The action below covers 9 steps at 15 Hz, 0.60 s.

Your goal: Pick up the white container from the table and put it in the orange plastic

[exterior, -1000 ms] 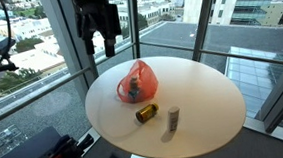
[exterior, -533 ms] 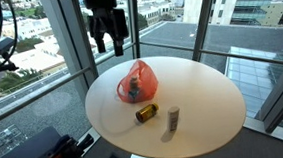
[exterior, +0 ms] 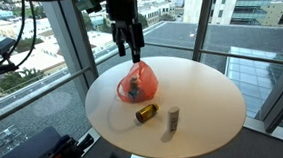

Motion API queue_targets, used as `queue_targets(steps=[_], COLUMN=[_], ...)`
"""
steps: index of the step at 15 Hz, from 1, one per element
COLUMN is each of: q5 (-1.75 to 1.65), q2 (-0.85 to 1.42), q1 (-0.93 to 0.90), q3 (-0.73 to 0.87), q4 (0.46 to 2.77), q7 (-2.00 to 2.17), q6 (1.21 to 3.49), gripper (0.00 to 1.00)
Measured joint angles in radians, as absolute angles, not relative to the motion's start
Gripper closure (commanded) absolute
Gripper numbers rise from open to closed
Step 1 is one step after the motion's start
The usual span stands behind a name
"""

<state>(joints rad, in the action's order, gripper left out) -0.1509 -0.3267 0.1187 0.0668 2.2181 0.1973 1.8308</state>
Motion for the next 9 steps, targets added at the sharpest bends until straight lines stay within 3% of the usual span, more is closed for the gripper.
queue_targets(steps=[9], q5=[-0.114], q2=[-0.149], q1=[0.194], q3=[0.166], q4=[2.172], q7=[0.231], q6=[1.983], gripper=[0.0])
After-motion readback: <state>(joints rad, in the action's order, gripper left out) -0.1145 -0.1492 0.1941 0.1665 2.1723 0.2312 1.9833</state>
